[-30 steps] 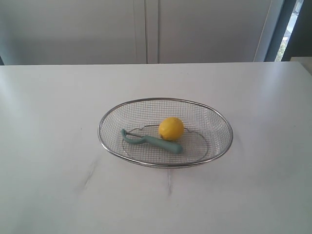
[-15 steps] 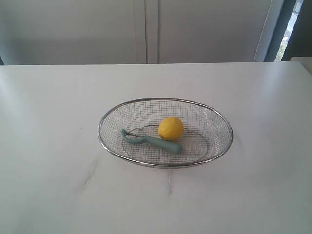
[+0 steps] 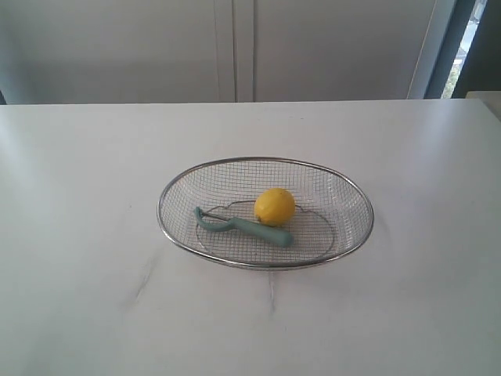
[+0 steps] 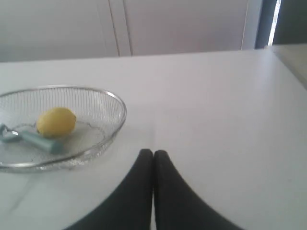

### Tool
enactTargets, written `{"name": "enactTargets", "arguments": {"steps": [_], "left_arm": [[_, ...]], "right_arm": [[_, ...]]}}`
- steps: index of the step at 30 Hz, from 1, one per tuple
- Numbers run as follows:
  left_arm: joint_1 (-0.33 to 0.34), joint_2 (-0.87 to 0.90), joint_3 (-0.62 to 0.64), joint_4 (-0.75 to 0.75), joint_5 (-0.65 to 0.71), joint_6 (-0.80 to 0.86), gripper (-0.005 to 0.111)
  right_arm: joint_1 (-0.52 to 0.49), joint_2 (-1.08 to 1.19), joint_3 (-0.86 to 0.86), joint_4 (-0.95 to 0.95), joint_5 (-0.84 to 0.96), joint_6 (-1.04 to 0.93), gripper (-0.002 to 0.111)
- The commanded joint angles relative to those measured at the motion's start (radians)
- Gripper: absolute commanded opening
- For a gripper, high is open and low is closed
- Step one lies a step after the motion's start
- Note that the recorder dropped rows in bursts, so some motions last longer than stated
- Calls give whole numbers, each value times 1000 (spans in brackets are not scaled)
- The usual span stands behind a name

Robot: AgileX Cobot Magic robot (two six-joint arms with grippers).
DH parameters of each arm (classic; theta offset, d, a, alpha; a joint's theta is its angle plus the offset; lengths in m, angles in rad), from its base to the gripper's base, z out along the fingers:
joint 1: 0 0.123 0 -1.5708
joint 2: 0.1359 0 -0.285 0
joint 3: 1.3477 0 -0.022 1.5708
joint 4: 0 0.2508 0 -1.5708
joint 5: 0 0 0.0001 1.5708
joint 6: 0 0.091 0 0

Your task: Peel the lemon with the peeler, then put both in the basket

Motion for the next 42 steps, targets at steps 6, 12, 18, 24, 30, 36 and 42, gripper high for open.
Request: {"name": "enactTargets", "arguments": {"steps": [6, 12, 18, 24, 30, 36, 42], "left_arm": [[3, -5, 4, 1, -3, 2, 0], [3, -5, 4, 1, -3, 2, 0], [3, -5, 4, 1, -3, 2, 0], [3, -5, 4, 1, -3, 2, 0], [3, -5, 4, 1, -3, 2, 0], [3, -5, 4, 1, -3, 2, 0], [3, -5, 4, 1, -3, 2, 0]], "right_arm": [[2, -4, 180, -59, -185, 0, 0], [3, -4, 180, -143, -185, 0, 0], [3, -4, 180, -136, -187, 0, 0], [21, -4, 180, -136, -187, 0, 0], [51, -4, 180, -136, -187, 0, 0], [50, -4, 180, -136, -185, 0, 0], [50, -4, 180, -136, -185, 0, 0]]}}
